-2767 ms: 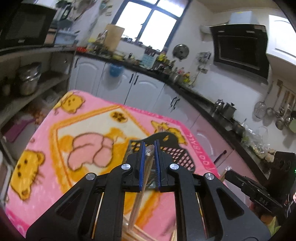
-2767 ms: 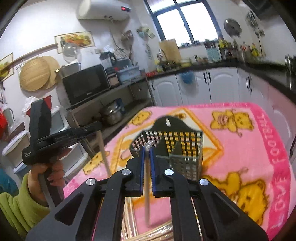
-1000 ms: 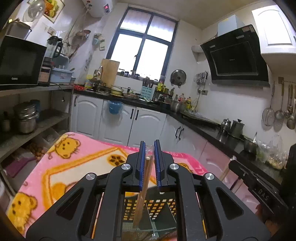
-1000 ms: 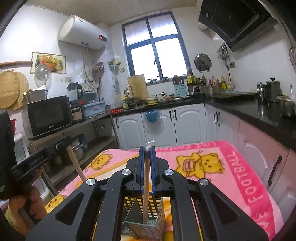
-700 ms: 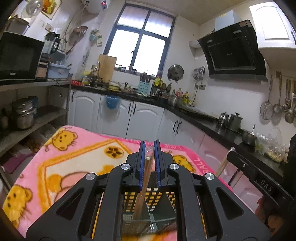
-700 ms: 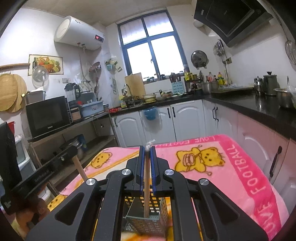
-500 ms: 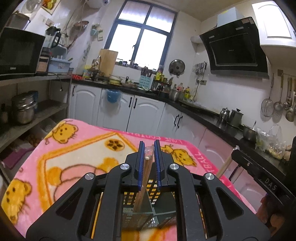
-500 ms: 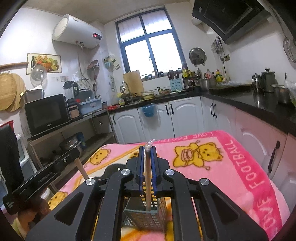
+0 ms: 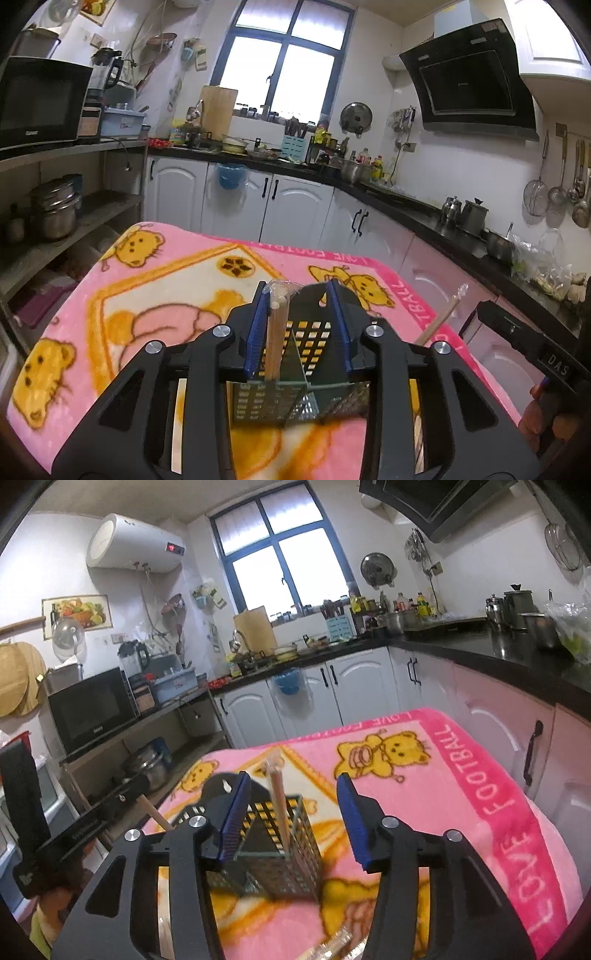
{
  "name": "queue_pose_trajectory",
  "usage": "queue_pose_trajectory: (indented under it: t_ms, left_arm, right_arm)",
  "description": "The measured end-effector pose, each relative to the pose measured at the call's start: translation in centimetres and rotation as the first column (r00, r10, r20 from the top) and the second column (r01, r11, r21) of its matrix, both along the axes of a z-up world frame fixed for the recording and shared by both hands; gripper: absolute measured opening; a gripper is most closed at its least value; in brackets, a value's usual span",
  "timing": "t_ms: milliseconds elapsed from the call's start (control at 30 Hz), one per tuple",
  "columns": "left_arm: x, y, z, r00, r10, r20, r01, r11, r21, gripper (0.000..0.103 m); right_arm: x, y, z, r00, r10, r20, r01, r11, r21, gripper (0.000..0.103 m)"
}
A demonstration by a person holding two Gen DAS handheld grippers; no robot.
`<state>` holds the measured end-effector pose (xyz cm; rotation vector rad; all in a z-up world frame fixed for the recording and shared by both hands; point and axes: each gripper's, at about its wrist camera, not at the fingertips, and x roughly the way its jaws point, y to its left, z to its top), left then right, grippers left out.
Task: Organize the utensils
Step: 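Lower chopsticks into the caddy and open both tools, then move both open tools back to the chopstick pile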
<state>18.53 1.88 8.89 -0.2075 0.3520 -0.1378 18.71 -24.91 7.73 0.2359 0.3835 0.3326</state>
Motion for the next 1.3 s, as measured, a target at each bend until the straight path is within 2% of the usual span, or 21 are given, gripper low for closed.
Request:
queue_pose_trajectory:
  t_ms: [133, 233, 300, 500, 700, 1000, 1300]
  left_arm:
    - [-0.7, 0.3, 0.0, 1.000, 0.005, -0.007, -0.005, 1.000, -0.017, 0.040]
    - [-1.3, 0.4, 0.3, 1.000, 0.001, -0.012, -0.001, 1.000, -0.019, 0.050]
    - [-1.4, 0.4, 0.4, 1.000, -0.004, -0.010, 0.003, 1.000, -0.022, 0.064]
    - [-3.1, 1.0, 0.6, 1.000, -0.003, 0.007, 0.004, 0.999, -0.044, 0.086]
    - [-4.5, 1.5, 1.0, 1.000, 0.003, 0.001, -0.003, 0.999, -0.054, 0.092]
    - [-7.8, 1.3, 1.3, 1.000, -0.012, 0.016, 0.013, 0.999, -0.048, 0.092]
    - [-8.8, 0.3, -0.2, 0.999, -0.033, -0.027, 0.032, 0.999, -0.037, 0.092]
  right_arm:
    - [-0.9, -0.4, -0.2, 1.000, 0.001, -0.007, -0.001, 1.000, 0.002, 0.064]
    - [-1.5, -0.5, -0.2, 1.000, 0.008, -0.014, -0.008, 1.000, -0.006, 0.068]
    - [-2.0, -0.7, -0.2, 1.000, 0.008, -0.014, -0.008, 1.000, -0.015, 0.070]
    - [-2.8, -1.0, -0.4, 0.999, 0.017, -0.032, -0.018, 1.000, -0.023, 0.075]
    - [-3.6, -1.3, -0.8, 0.998, 0.020, -0.052, -0.021, 0.999, -0.036, 0.077]
    - [-4.8, -2.5, -1.5, 0.997, 0.009, -0.083, -0.013, 0.999, -0.052, 0.084]
    - [-5.4, -3.5, -2.2, 0.993, -0.004, -0.116, -0.004, 0.998, -0.064, 0.085]
